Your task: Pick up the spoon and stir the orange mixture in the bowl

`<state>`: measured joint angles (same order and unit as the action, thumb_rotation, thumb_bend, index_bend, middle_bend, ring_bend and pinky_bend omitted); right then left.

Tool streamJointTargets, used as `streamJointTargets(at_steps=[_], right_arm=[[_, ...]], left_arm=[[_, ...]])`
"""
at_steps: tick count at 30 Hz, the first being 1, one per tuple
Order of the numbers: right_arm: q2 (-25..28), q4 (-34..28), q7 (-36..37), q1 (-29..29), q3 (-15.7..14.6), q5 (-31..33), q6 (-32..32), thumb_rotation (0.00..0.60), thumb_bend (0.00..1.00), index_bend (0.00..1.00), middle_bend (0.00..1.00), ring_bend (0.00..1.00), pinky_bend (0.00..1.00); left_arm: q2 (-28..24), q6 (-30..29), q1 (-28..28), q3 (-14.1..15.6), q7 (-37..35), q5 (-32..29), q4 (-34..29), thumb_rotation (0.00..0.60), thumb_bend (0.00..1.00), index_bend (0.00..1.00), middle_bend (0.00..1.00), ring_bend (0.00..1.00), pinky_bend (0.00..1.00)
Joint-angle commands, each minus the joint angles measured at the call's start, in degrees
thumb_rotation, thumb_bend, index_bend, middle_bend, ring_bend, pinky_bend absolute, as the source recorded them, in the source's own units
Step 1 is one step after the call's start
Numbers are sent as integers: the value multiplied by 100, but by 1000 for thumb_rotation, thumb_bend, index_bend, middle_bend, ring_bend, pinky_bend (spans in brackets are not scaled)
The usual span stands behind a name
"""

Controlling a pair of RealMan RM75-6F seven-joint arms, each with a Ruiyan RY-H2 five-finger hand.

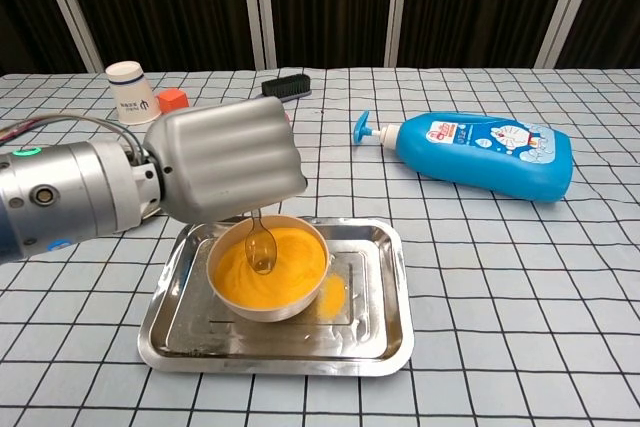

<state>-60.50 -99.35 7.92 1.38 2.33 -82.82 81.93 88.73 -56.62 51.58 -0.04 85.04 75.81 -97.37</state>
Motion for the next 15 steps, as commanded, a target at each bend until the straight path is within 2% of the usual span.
streamJointTargets(at_steps=[1, 15], right_arm=[[4, 0, 7, 0, 1, 8, -6, 600, 311, 0, 0, 0, 0], [4, 5, 6, -2, 1, -9, 8, 600, 312, 0, 0, 0, 0]], left_arm=[[85, -29, 4, -28, -16, -74, 124, 600, 738, 807, 1000, 1000, 1000], [-83, -298, -50, -39, -294, 103, -13, 600, 738, 807, 1000, 1000, 1000]])
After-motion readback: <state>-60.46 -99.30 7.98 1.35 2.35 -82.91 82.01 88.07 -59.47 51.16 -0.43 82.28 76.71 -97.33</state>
